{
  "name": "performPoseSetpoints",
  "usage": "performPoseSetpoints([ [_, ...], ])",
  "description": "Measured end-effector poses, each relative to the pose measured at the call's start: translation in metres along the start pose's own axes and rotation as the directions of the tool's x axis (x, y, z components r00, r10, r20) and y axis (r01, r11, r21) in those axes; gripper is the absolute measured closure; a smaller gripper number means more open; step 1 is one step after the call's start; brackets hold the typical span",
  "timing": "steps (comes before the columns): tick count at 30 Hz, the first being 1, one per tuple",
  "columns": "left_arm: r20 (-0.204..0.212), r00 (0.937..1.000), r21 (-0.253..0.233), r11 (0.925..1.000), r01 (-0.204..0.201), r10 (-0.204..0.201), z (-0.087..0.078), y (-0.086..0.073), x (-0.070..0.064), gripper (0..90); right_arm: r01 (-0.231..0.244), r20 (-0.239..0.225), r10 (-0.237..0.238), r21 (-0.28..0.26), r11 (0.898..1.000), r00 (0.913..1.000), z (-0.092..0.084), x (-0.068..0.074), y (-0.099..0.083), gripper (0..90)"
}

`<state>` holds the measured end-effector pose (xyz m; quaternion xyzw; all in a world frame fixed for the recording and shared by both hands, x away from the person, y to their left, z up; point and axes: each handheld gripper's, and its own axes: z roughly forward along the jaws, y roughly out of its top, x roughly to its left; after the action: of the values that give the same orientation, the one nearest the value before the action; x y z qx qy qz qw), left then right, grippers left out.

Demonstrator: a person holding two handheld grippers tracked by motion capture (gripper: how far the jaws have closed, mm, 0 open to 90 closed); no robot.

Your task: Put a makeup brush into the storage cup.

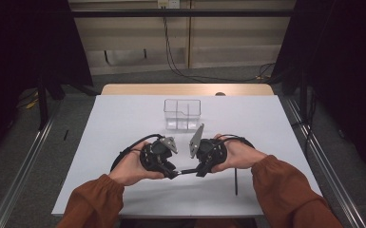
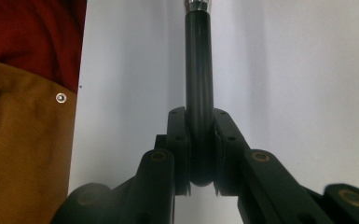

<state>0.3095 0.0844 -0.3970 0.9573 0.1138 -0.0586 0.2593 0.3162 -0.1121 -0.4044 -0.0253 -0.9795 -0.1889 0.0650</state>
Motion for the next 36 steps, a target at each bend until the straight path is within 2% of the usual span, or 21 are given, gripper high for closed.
performPoseSetpoints([
  [1, -0.002, 1.0, -0.004, 1.0, 0.004, -0.004, 0.001, -0.001, 0.0, 60.3, -0.006, 0.001, 0.006, -0.005, 1.0, 1.0, -0.001, 0.0, -0.001, 80.0],
  [3, -0.008, 1.0, -0.011, 0.9999, -0.004, 0.004, 0.002, -0.002, -0.001, 59.3, -0.007, 0.005, 0.007, -0.011, 1.0, 1.0, -0.002, 0.0, -0.002, 80.0],
  [6, -0.04, 0.9991, -0.04, 0.9991, 0.013, -0.014, 0.002, -0.004, -0.002, 48.1, -0.009, 0.006, 0.009, -0.014, 1.0, 0.9999, -0.003, -0.001, -0.003, 80.0],
  [8, -0.044, 0.999, -0.046, 0.9989, 0.0, -0.002, 0.001, -0.005, -0.001, 44.6, -0.013, 0.007, 0.013, -0.019, 1.0, 0.9999, -0.004, -0.001, -0.005, 80.0],
  [12, -0.065, 0.9973, -0.086, 0.9959, 0.029, -0.035, 0.001, -0.008, 0.001, 31.1, -0.018, 0.002, 0.018, -0.024, 1.0, 0.9998, -0.004, -0.001, -0.007, 80.0],
  [19, -0.085, 0.9947, -0.132, 0.9902, 0.046, -0.058, -0.001, -0.016, 0.001, 17.7, -0.049, -0.005, 0.049, -0.027, 0.998, 0.9988, -0.005, -0.003, -0.012, 80.0],
  [23, -0.098, 0.9922, -0.187, 0.9808, 0.057, -0.076, -0.004, -0.021, 0.001, 12.8, -0.074, 0.0, 0.074, -0.029, 0.997, 0.9973, -0.006, -0.004, -0.017, 80.0],
  [24, -0.109, 0.9912, -0.187, 0.9808, 0.054, -0.075, -0.005, -0.022, 0.001, 10.4, -0.076, 0.002, 0.076, -0.032, 0.997, 0.9971, -0.006, -0.004, -0.018, 80.0],
  [27, -0.117, 0.9883, -0.221, 0.9728, 0.07, -0.098, -0.008, -0.027, 0.001, 7.7, -0.091, 0.011, 0.091, -0.031, 0.995, 0.9958, -0.009, -0.004, -0.023, 80.0],
  [28, -0.117, 0.9881, -0.223, 0.9721, 0.072, -0.1, -0.009, -0.029, 0.002, 7.1, -0.095, 0.016, 0.095, -0.036, 0.995, 0.9953, -0.011, -0.004, -0.024, 79.9],
  [29, -0.114, 0.9867, -0.234, 0.9682, 0.087, -0.116, -0.009, -0.03, 0.003, 6.7, -0.097, 0.014, 0.098, -0.039, 0.994, 0.9951, -0.012, -0.004, -0.026, 79.9],
  [30, -0.116, 0.9868, -0.233, 0.969, 0.084, -0.113, -0.01, -0.032, 0.004, 5.9, -0.099, 0.022, 0.1, -0.043, 0.994, 0.9947, -0.014, -0.004, -0.027, 80.0],
  [32, -0.124, 0.9817, -0.246, 0.9629, 0.111, -0.145, -0.01, -0.034, 0.006, 4.0, -0.101, 0.022, 0.102, -0.047, 0.994, 0.9945, -0.015, -0.003, -0.03, 79.9],
  [33, -0.134, 0.9795, -0.246, 0.9626, 0.114, -0.15, -0.01, -0.034, 0.006, 3.3, -0.101, 0.03, 0.103, -0.057, 0.993, 0.9942, -0.015, -0.003, -0.031, 79.9],
  [34, -0.134, 0.9795, -0.247, 0.9622, 0.114, -0.151, -0.01, -0.035, 0.006, 3.3, -0.1, 0.018, 0.102, -0.069, 0.993, 0.9946, -0.015, -0.002, -0.032, 79.9],
  [36, -0.126, 0.9785, -0.264, 0.9564, 0.125, -0.163, -0.01, -0.037, 0.006, 3.3, -0.104, 0.022, 0.105, -0.066, 0.992, 0.9942, -0.014, -0.001, -0.034, 79.9],
])
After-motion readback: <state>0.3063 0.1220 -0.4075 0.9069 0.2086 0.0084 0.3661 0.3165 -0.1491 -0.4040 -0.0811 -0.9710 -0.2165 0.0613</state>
